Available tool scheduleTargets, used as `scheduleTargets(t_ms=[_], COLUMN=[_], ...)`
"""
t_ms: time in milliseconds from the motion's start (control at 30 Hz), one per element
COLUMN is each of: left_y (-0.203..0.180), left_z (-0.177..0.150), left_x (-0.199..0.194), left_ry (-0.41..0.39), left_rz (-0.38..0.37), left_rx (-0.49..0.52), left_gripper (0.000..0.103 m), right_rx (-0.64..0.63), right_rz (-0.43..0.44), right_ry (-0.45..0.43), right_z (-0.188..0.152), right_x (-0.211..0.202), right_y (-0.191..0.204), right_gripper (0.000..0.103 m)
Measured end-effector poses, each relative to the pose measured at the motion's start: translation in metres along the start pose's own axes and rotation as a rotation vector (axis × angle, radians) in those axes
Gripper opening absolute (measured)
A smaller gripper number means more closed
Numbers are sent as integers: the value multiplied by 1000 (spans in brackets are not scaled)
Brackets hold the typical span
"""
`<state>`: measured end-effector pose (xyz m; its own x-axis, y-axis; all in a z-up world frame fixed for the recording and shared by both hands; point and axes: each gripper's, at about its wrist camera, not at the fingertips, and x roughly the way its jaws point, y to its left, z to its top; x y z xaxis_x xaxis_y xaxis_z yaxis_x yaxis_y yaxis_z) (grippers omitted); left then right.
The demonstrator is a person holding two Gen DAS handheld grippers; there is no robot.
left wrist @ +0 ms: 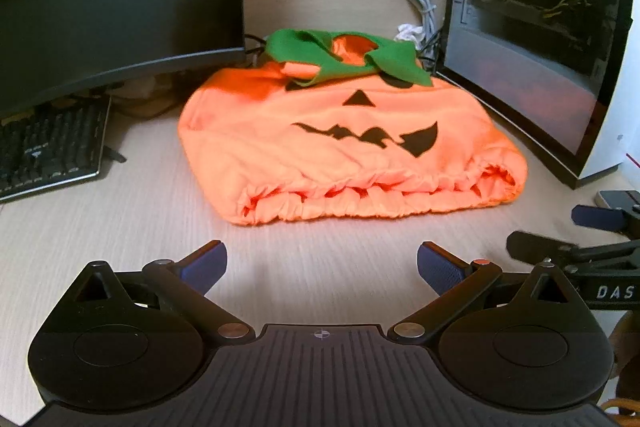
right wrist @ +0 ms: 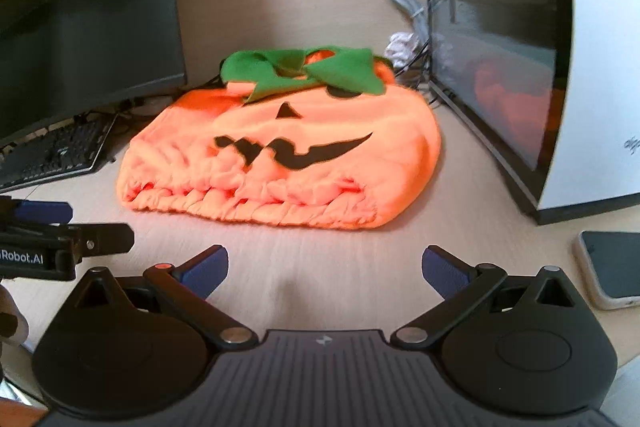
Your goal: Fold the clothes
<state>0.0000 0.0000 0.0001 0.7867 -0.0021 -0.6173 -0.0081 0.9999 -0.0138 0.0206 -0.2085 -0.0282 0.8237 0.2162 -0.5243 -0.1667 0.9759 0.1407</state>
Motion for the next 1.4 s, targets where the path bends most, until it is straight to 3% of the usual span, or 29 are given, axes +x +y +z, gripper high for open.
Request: scheduleTargets(t_ms=[267,433,1400], left_y=[2,2,6], left_z=[-3,-1,-3], left_x=[-3,-3,-2], left_ry=[0,20,53], left_rz=[-27,-18,-10], left_rx=[-30,-23,-41], left_gripper=[103,103,103], right_rx=[-42,6,15], right_rz=[-64,-14,13], right_ry=[32,36,88], right_z=[1,1,-2], right_x=[-3,-4,6], right_y=[-2,-3,-2], right_gripper=[103,103,103])
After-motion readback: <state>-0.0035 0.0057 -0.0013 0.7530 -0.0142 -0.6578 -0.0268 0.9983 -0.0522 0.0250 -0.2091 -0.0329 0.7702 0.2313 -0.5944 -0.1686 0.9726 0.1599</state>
